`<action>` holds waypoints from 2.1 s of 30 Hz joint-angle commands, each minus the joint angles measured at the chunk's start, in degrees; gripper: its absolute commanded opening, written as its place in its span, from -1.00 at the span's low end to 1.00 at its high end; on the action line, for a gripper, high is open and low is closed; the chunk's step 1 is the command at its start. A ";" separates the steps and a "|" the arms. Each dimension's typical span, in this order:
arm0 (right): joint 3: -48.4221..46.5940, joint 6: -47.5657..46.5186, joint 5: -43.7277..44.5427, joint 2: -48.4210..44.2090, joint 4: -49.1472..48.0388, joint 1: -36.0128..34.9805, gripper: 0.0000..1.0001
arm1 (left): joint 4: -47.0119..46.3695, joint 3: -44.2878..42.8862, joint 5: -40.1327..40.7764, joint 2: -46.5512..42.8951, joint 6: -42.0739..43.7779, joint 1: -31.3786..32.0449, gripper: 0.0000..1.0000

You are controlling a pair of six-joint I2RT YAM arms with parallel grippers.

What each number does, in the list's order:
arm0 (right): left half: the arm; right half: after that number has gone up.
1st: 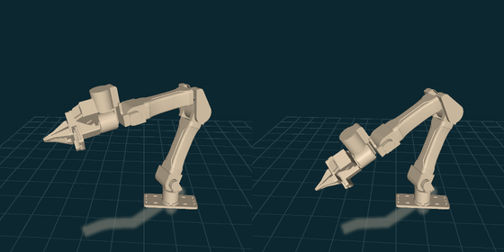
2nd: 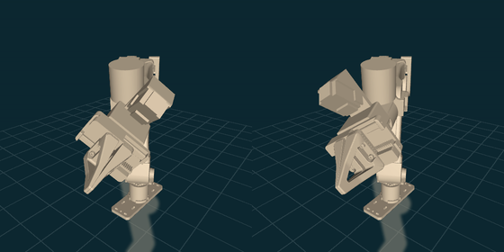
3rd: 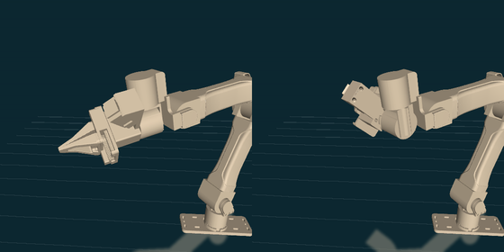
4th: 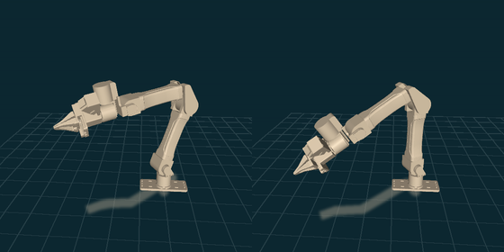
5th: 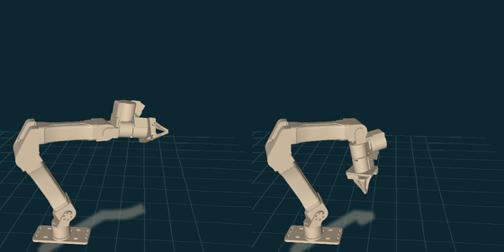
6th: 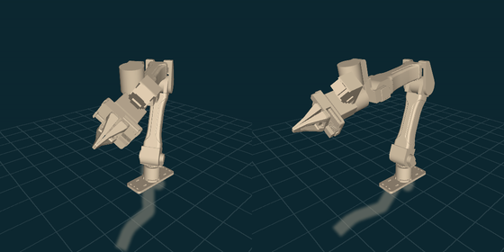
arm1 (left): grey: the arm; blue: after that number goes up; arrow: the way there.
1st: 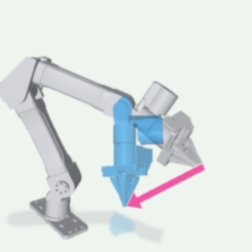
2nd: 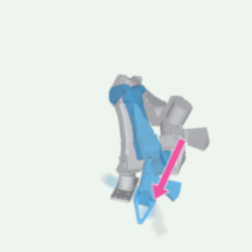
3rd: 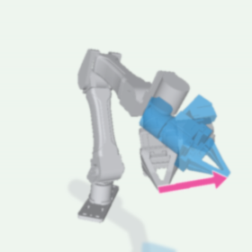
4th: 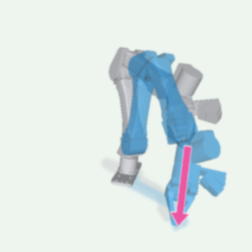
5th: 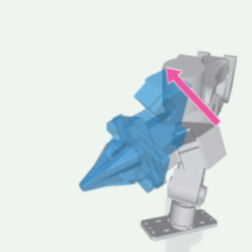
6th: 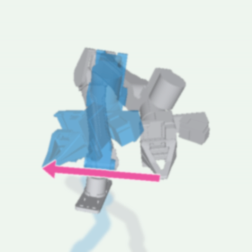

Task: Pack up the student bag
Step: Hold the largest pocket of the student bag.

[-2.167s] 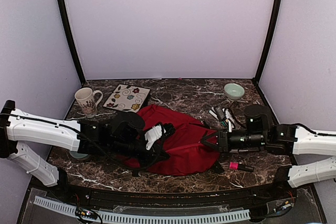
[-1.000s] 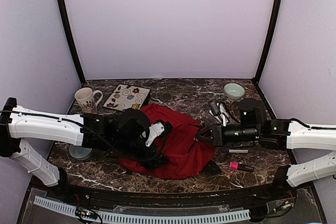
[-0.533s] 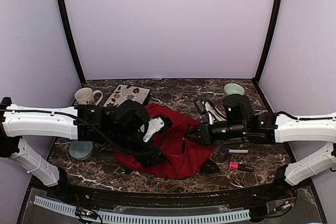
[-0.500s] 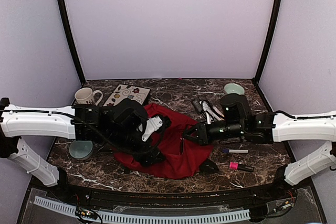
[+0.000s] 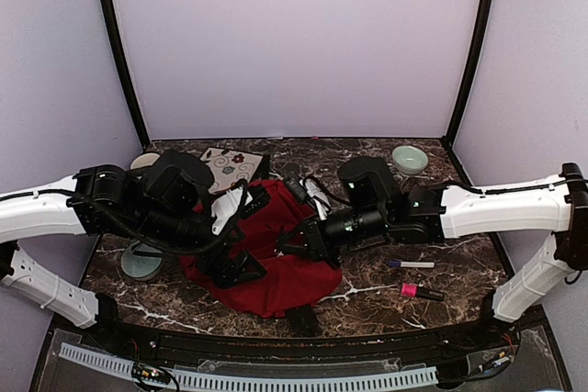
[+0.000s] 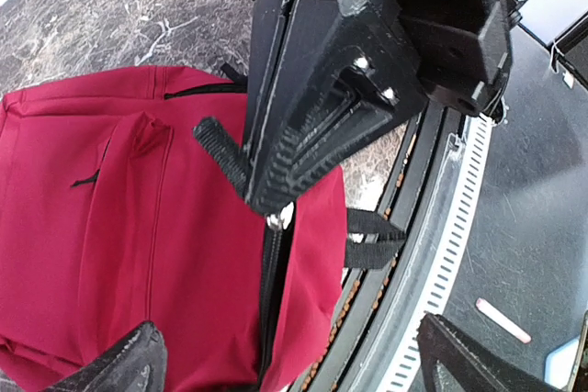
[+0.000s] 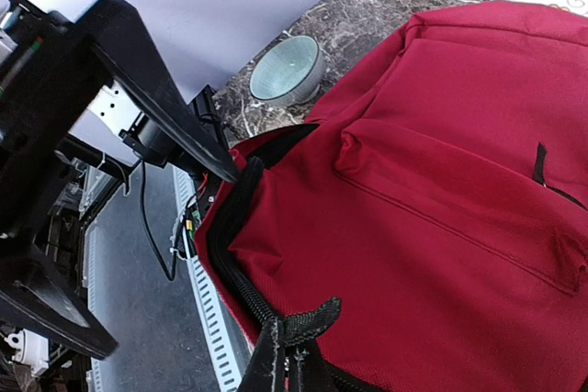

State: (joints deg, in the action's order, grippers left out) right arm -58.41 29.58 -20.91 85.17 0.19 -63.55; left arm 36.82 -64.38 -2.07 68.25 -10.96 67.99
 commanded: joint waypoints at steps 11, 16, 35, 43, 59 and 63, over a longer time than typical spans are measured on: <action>3.72 2.10 10.85 -8.00 3.59 -0.04 -1.00 | -1.91 -6.95 -2.17 3.54 -2.42 -0.21 0.96; 4.27 3.69 11.68 -8.44 4.37 -0.08 -1.00 | -1.80 -10.43 0.44 7.61 -0.14 -0.42 0.93; 2.67 3.05 12.74 -6.06 2.55 -0.02 -1.00 | -2.62 -11.28 -2.52 9.36 7.19 -5.11 0.94; 2.84 2.42 13.83 -6.85 2.85 -0.03 -1.00 | -2.67 -10.30 -7.00 9.55 7.44 -6.29 0.86; 2.66 3.19 13.44 -6.67 3.06 -0.04 -1.00 | -9.30 -1.98 -12.66 16.66 8.08 -8.04 0.50; 2.81 3.21 13.85 -6.94 2.98 -0.08 -1.00 | -7.59 -3.35 -14.13 19.97 8.56 -8.04 0.02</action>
State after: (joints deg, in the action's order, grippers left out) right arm -54.30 32.25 -8.93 79.15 7.29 -63.59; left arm 29.61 -66.81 -13.98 86.11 -3.81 60.10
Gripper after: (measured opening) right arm 0.007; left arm 0.628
